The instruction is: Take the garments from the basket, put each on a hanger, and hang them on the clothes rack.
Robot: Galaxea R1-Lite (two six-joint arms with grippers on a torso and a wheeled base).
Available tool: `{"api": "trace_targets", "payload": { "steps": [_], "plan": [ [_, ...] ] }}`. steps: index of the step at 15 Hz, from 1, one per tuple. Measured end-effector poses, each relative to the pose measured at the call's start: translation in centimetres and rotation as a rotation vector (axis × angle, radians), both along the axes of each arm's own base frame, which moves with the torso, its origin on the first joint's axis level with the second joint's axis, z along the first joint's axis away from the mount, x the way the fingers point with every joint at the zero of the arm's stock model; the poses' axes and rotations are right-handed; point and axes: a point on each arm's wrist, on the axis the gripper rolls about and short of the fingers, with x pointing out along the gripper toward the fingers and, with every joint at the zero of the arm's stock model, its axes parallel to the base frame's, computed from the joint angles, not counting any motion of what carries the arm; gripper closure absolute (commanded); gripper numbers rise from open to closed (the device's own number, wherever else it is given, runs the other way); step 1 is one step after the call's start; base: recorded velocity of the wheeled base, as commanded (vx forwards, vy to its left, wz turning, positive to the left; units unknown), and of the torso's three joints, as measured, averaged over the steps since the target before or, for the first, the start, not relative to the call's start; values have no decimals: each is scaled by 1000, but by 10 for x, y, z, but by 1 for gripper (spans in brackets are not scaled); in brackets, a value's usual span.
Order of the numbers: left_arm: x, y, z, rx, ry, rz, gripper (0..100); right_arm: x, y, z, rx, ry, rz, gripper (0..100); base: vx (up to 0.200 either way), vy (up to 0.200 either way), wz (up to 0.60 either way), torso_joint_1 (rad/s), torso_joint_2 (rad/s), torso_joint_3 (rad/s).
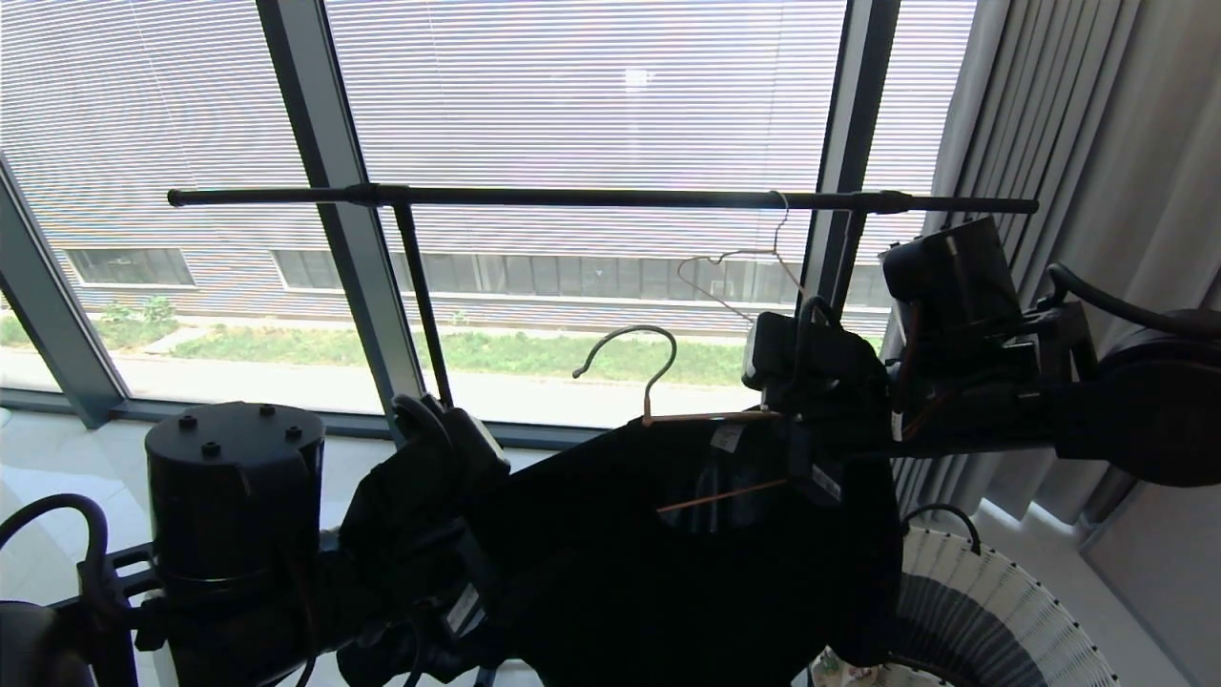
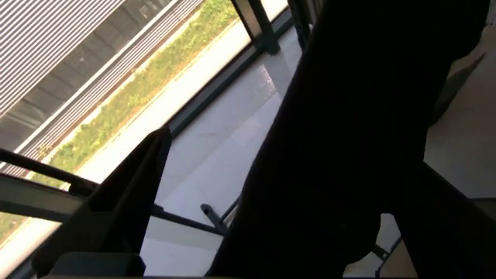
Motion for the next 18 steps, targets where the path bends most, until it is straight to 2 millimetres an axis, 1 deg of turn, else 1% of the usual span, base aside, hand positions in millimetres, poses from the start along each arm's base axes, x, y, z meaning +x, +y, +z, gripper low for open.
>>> {"api": "trace_targets", "payload": {
  "steps": [3, 5, 8, 10, 12, 13, 18],
  "plan": [
    [-11, 22, -4, 0, 5, 63, 0, 4, -19, 1, 11, -38, -44, 100, 0, 0, 0, 0, 0, 0],
    [-19, 37, -7, -5, 12, 113, 0, 8, -29, 5, 42, -69, -69, 100, 0, 0, 0, 0, 0, 0],
    [-24, 56, -16, 3, 42, 193, 0, 9, -37, 9, 57, -79, -88, 100, 0, 0, 0, 0, 0, 0],
    [-23, 61, -21, 14, 66, 222, 0, 9, -40, 12, 64, -85, -88, 100, 0, 0, 0, 0, 0, 0],
    [-21, 61, -28, 30, 99, 229, 0, 8, -40, 14, 70, -89, -86, 100, 0, 0, 0, 0, 0, 0],
    [-19, 61, -31, 35, 111, 231, 100, 7, -41, 14, 71, -91, -87, 100, 0, 0, 0, 0, 0, 0],
    [-10, 59, -33, 24, 138, 252, 100, 4, -42, 18, 78, -100, -85, 100, 0, 0, 0, 0, 0, 0]
  ]
}}
